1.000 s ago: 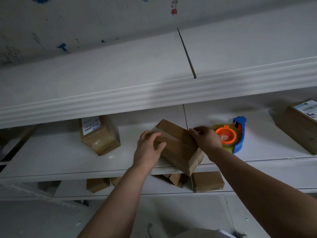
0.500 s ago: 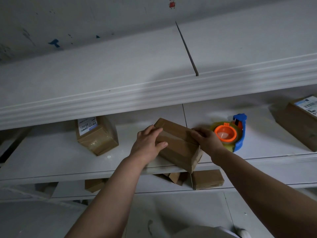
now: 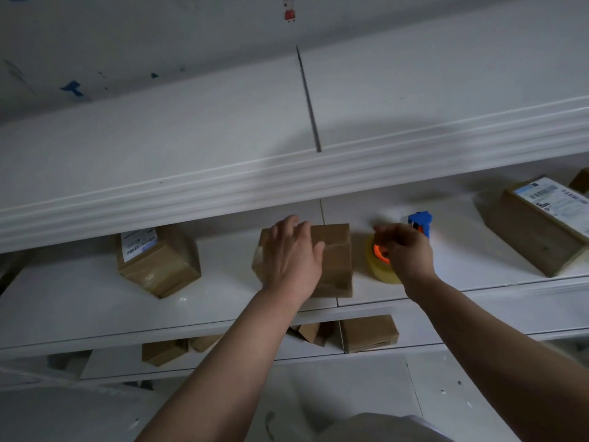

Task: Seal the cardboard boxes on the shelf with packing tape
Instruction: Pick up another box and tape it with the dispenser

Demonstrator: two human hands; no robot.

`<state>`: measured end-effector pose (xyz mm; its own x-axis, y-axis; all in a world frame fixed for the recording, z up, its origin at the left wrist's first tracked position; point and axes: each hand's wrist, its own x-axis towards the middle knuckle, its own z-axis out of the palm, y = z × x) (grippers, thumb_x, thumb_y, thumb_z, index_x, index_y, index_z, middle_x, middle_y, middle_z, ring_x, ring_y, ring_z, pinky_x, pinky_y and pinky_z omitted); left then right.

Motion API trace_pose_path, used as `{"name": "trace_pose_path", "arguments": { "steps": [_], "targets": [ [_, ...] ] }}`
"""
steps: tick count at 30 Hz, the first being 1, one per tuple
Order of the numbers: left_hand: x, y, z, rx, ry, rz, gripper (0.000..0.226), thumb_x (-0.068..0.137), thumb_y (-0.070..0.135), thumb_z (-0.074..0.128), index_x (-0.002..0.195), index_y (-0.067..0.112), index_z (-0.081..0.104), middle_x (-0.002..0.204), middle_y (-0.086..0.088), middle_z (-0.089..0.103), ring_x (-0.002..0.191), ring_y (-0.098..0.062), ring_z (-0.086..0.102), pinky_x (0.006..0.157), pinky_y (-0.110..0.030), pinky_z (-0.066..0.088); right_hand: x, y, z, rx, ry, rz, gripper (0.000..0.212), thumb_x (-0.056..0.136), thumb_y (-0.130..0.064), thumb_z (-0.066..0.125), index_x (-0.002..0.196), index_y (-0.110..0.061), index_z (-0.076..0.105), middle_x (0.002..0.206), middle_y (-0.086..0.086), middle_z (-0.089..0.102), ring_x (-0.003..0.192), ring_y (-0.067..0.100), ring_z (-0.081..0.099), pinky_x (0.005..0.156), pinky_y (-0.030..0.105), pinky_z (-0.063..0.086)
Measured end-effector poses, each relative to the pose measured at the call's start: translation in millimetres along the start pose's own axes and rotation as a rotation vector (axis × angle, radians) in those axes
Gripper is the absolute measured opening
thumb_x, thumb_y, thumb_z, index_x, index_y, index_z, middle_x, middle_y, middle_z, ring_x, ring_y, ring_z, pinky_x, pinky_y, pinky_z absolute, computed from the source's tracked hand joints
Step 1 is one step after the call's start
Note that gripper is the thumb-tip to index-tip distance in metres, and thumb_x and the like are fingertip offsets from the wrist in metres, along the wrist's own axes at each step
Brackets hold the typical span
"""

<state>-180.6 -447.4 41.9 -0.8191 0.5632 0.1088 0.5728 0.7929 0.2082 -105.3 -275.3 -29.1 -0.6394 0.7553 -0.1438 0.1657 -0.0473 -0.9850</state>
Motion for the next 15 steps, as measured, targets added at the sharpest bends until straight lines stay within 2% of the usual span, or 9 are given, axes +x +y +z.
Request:
{"name": "trace_pose_path", "arguments": {
  "steps": [3,6,9,13,15],
  "targets": [
    [11.9,53.1,7.2,-0.266,-0.091,0.130,0.026,0.100,0.027,0.047,0.121,0.017,0.059,0.121,-0.002,0.059,0.113,-0.019,0.054,0.093,-0.031,0.044,10.9,3.7,-38.8,-0.052,0.040,0.008,0.048,0.083,0.013,0.044,0.081,-0.029,0.069,0.093,-0.004,0.069,0.097,0.018,0.063,0.092,0.037,0.051],
    [26.3,104.7,37.9,-0.285,-0.247,0.150,0.017,0.098,0.027,0.048,0.103,0.018,0.062,0.104,-0.003,0.065,0.096,-0.021,0.061,0.080,-0.034,0.050,19.7,11.2,-82.3,-0.134,0.011,0.051,0.038,0.086,0.004,0.053,0.082,-0.030,0.069,0.094,0.000,0.072,0.090,0.017,0.065,0.081,0.034,0.052],
    [43.2,145.0,75.3,-0.127,-0.359,0.095,0.025,0.094,0.030,0.056,0.106,0.008,0.059,0.107,-0.012,0.065,0.101,-0.029,0.061,0.078,-0.033,0.046,25.8,20.3,-125.4,-0.186,-0.059,0.115,0.034,0.087,0.003,0.051,0.087,-0.026,0.069,0.093,0.004,0.073,0.086,0.016,0.066,0.069,0.024,0.046],
    [56.0,173.6,113.5,0.026,-0.419,-0.066,0.055,0.088,0.046,0.064,0.123,0.008,0.047,0.109,-0.011,0.064,0.097,-0.028,0.063,0.069,-0.032,0.044,35.8,24.3,-171.1,-0.208,-0.055,0.157,0.031,0.088,0.001,0.052,0.090,-0.023,0.070,0.089,0.001,0.073,0.084,0.016,0.066,0.069,0.026,0.045],
    [59.6,179.4,126.1,0.020,-0.387,-0.114,0.055,0.088,0.034,0.067,0.127,0.008,0.040,0.111,-0.012,0.065,0.098,-0.029,0.065,0.069,-0.034,0.047,41.7,26.5,-185.5,-0.236,-0.065,0.162,0.026,0.089,-0.003,0.055,0.092,-0.024,0.071,0.089,-0.002,0.073,0.084,0.013,0.067,0.071,0.027,0.046]
  ]
}}
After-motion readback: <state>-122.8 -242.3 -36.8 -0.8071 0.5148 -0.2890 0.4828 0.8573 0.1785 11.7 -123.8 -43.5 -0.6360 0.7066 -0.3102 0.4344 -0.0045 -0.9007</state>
